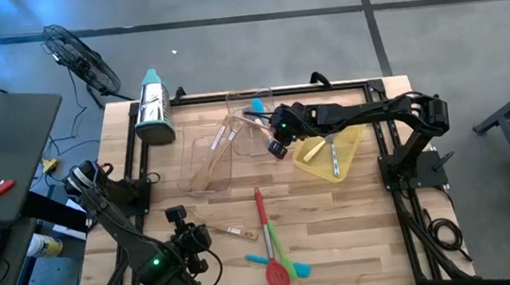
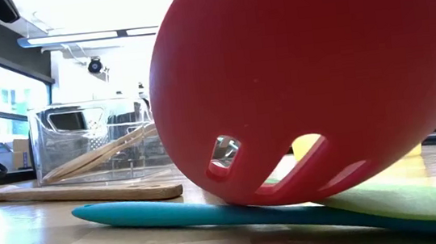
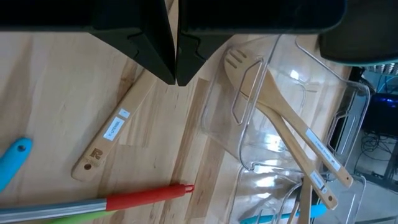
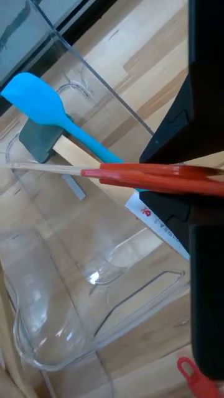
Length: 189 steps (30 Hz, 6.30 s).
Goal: Pick & Place Kitchen Items
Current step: Put the red spatula into the top right transparent bin, then put the red serving spoon into the left transparent bin
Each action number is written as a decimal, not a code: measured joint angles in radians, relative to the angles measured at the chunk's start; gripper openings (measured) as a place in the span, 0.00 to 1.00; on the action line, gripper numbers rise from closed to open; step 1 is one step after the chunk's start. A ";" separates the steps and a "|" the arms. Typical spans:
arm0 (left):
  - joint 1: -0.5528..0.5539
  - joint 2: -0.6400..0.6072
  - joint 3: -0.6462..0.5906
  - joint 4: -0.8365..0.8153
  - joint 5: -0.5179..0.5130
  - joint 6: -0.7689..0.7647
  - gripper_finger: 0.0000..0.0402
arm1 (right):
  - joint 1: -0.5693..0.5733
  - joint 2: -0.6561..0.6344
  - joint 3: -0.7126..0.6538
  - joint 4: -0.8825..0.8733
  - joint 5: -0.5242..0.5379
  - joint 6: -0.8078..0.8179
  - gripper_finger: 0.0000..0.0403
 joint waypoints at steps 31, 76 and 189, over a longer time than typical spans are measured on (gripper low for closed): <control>0.000 0.000 0.000 0.000 0.005 0.000 0.03 | 0.058 0.000 0.000 0.198 -0.244 -0.111 0.52; 0.048 0.000 0.000 0.309 0.003 0.505 0.04 | 0.831 -0.020 0.000 0.379 -0.397 0.188 0.52; 0.282 0.387 0.004 1.257 0.606 1.535 0.05 | 1.071 0.201 0.000 0.888 0.176 0.150 0.52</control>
